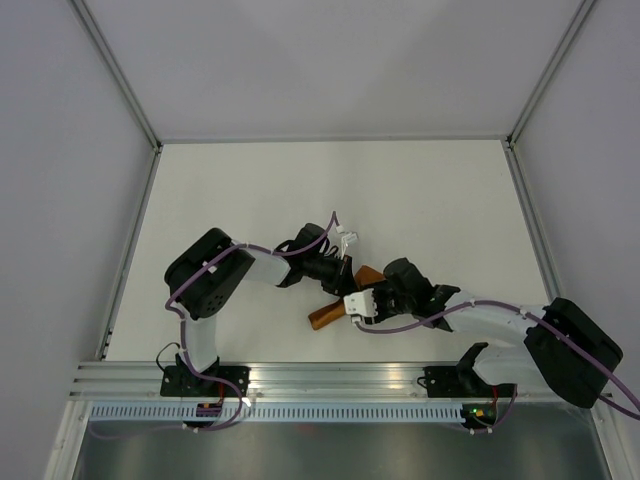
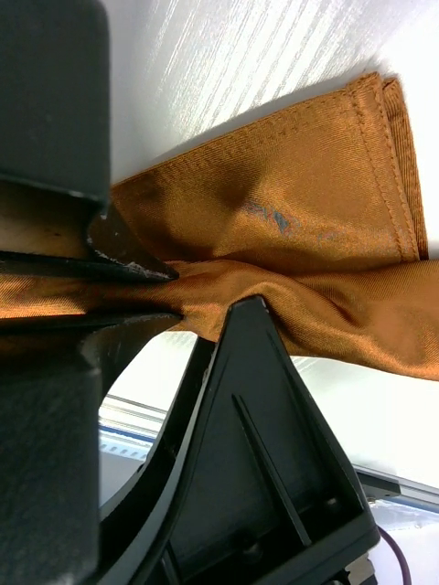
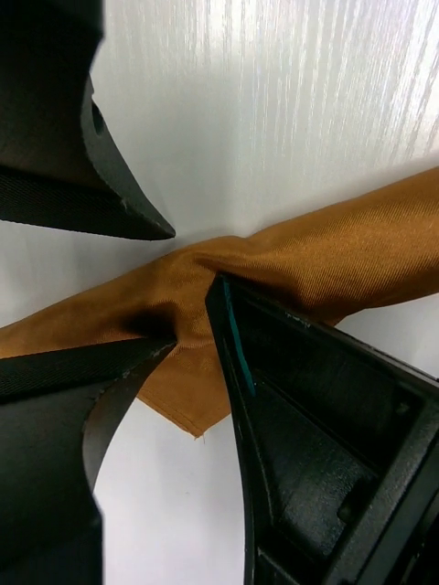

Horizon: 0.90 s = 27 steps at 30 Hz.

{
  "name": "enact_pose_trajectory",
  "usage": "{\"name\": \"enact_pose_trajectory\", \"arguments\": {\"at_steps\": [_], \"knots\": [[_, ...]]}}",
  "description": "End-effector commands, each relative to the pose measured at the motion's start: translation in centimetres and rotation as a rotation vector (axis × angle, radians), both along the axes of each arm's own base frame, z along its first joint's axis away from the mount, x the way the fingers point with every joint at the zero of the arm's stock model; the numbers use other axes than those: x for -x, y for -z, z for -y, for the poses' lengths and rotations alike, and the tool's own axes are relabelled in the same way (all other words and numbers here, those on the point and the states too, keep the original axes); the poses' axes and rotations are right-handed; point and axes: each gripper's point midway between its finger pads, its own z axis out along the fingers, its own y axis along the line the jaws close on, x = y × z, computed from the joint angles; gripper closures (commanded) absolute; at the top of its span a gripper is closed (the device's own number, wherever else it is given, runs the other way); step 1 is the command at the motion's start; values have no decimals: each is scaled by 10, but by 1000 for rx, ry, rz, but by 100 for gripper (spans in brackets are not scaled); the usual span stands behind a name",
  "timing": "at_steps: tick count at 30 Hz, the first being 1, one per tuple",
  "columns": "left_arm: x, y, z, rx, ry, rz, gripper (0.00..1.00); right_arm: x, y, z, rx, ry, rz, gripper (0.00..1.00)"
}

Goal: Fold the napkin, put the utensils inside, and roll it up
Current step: Roll the napkin at the center of the board.

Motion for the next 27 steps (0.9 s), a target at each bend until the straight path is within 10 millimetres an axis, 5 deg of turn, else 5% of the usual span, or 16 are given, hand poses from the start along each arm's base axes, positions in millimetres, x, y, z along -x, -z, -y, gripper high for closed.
{"name": "enact_pose_trajectory", "arguments": {"at_steps": [1,3,7,13,20,27], "knots": [[47,73,-54,-306,-18,-198,98,-10,0,-2,23,10,32,49],[46,72,-54,-304,-12,-193,98,-11,1,-2,24,11,36,54],[45,66,-51,-284,-5,-182,98,-11,4,-1,43,13,21,80],[34,46,-46,-230,-32,-88,89,-8,4,-3,73,4,-35,96],[-3,5,-49,-170,-214,108,60,0,4,-2,117,-11,-165,100],[-38,-32,-63,-115,-432,264,53,-2,2,1,136,-16,-330,100]]}}
